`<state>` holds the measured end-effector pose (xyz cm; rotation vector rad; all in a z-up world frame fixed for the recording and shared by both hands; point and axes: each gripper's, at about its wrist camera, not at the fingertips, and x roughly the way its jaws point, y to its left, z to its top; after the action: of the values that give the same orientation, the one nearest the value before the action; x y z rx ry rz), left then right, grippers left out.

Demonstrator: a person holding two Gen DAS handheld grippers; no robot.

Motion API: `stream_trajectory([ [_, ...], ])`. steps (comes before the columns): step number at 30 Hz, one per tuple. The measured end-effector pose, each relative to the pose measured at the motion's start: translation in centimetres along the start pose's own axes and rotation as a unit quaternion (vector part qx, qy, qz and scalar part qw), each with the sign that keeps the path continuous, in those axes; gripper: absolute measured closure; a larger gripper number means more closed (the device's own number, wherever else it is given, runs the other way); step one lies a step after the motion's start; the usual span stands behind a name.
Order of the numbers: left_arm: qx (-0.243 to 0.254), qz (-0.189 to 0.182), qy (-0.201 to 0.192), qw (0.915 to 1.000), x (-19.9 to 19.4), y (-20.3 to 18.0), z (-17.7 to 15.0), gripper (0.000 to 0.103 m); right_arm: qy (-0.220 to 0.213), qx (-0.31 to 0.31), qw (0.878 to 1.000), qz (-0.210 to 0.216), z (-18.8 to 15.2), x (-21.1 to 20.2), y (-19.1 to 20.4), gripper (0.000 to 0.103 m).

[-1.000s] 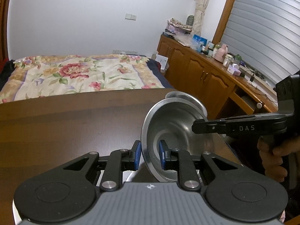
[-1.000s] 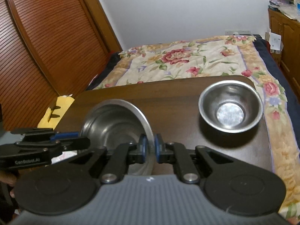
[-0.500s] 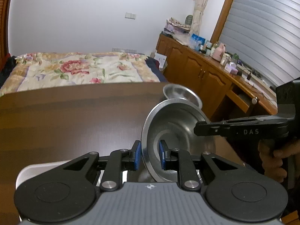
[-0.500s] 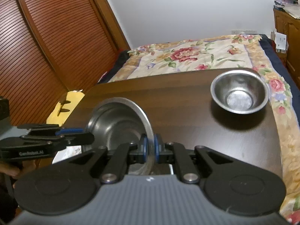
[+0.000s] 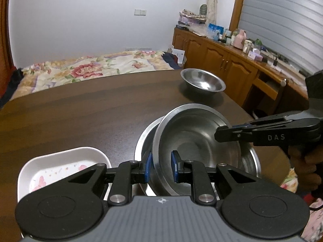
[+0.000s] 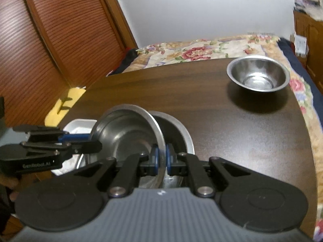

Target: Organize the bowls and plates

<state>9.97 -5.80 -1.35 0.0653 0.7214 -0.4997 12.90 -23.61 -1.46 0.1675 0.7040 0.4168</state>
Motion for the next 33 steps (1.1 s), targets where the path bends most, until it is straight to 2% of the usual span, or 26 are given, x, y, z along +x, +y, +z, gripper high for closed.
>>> stream_trajectory([
  [6, 0.023, 0.020, -0.005, 0.9995, 0.5, -0.5, -0.7, 0.081, -0.009, -0.058, 0.998, -0.034, -0.7, 0.2, 1.4, 0.094],
  [15, 0.011, 0.021, -0.016, 0.9996, 0.6, -0.3, -0.9, 0.081, -0.009, -0.102, 0.993, -0.052, -0.7, 0.4, 1.8, 0.091],
  [23, 0.006, 0.020, -0.018, 0.9996, 0.5, -0.3, -0.7, 0.081, -0.018, -0.091, 0.995, -0.044, -0.5, 0.3, 1.6, 0.091],
  [33, 0.001, 0.021, -0.043, 0.9989, -1.0, 0.0, 0.4, 0.081, -0.053, -0.081, 0.995, -0.030, 0.1, -1.9, 1.7, 0.091],
])
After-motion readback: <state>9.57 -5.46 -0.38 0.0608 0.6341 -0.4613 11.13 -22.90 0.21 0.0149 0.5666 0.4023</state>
